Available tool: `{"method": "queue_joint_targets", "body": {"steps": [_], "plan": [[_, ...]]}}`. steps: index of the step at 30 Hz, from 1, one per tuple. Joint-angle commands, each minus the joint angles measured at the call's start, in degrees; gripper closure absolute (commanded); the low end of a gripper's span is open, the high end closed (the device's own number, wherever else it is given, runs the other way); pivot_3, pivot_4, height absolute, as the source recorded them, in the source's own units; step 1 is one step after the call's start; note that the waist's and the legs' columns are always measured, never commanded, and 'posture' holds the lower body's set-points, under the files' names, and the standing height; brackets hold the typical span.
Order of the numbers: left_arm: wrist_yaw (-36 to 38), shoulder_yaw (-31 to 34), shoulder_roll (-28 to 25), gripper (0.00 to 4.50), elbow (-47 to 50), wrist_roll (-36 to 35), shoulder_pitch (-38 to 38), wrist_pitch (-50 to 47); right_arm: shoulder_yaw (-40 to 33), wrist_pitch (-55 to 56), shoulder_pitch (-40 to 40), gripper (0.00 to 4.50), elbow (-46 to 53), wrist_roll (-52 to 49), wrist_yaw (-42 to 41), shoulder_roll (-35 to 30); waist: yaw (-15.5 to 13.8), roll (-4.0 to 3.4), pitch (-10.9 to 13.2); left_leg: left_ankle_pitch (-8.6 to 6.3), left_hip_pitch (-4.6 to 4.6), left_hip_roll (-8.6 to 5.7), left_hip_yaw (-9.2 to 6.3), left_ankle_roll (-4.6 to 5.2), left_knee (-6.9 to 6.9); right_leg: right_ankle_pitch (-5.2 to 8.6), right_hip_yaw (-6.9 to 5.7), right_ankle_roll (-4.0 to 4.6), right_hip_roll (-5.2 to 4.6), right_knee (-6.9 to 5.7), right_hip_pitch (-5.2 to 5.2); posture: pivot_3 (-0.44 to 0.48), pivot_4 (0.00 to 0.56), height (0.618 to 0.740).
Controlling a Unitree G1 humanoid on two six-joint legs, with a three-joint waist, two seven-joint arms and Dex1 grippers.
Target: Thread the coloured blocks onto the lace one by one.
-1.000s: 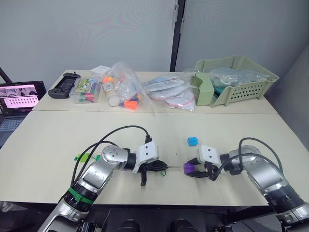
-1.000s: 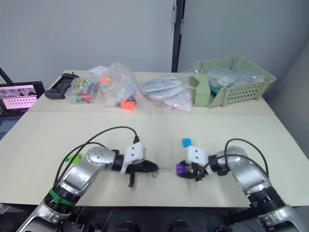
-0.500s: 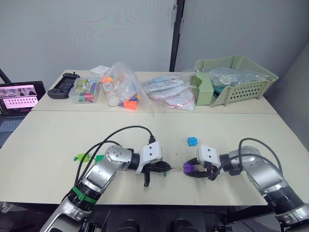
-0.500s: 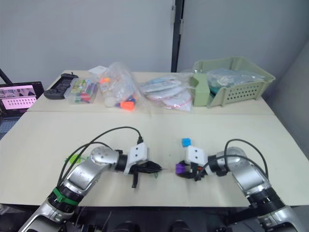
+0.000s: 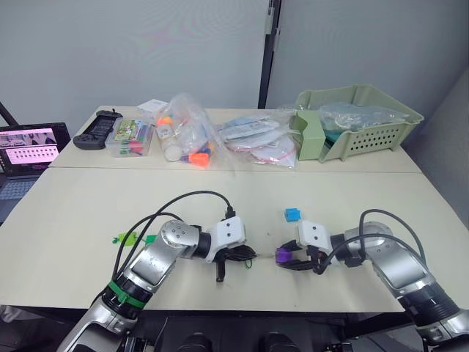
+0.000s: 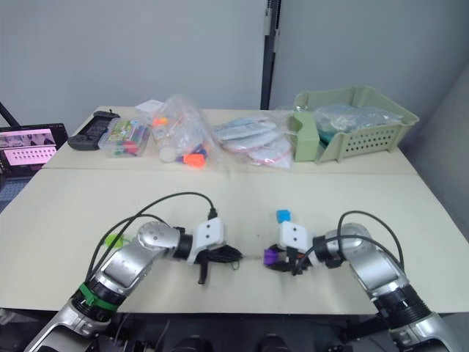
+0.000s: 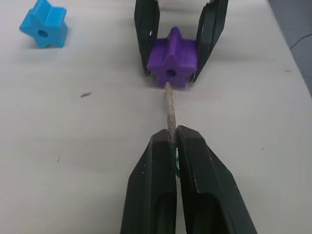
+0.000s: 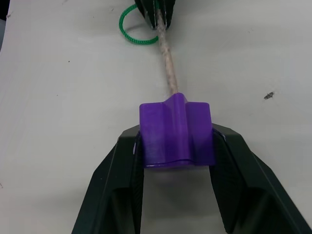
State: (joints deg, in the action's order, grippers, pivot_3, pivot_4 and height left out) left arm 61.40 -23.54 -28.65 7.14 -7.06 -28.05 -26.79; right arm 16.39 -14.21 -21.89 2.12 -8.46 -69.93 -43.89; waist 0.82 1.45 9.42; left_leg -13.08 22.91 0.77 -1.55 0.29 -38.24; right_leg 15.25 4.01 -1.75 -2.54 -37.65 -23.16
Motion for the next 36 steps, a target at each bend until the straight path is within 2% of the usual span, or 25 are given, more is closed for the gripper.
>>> {"method": "queue_joint_targets", "body": {"steps": [1,16,36], "plan": [[-0.3,0.3,-0.2,4.50,4.0,-0.6,-1.4,-2.4,-0.7,-0.2,-0.3,3.13,1.3,0.2,-0.2,-0.5,0.0,0.00,0.0,0.00,0.00,0.00,0.00,0.00,0.00,0.00,0.00,0.00,0.00,0.00,0.00,0.000,0.150,0.740],[-0.3,-2.0,0.6,4.50,5.7,-0.4,-2.7,-6.4,-0.6,-1.5,0.6,3.13,3.4,0.5,0.2,-0.4,0.0,0.00,0.0,0.00,0.00,0.00,0.00,0.00,0.00,0.00,0.00,0.00,0.00,0.01,0.01,0.000,0.150,0.740],[-1.0,-4.2,4.1,4.50,3.4,-0.1,-4.4,-5.0,-0.1,-4.0,0.8,3.13,6.2,0.2,1.1,0.7,0.0,0.00,0.0,0.00,0.00,-0.01,0.00,0.00,0.00,0.00,0.00,0.00,0.00,0.00,0.01,0.000,0.150,0.740]]}}
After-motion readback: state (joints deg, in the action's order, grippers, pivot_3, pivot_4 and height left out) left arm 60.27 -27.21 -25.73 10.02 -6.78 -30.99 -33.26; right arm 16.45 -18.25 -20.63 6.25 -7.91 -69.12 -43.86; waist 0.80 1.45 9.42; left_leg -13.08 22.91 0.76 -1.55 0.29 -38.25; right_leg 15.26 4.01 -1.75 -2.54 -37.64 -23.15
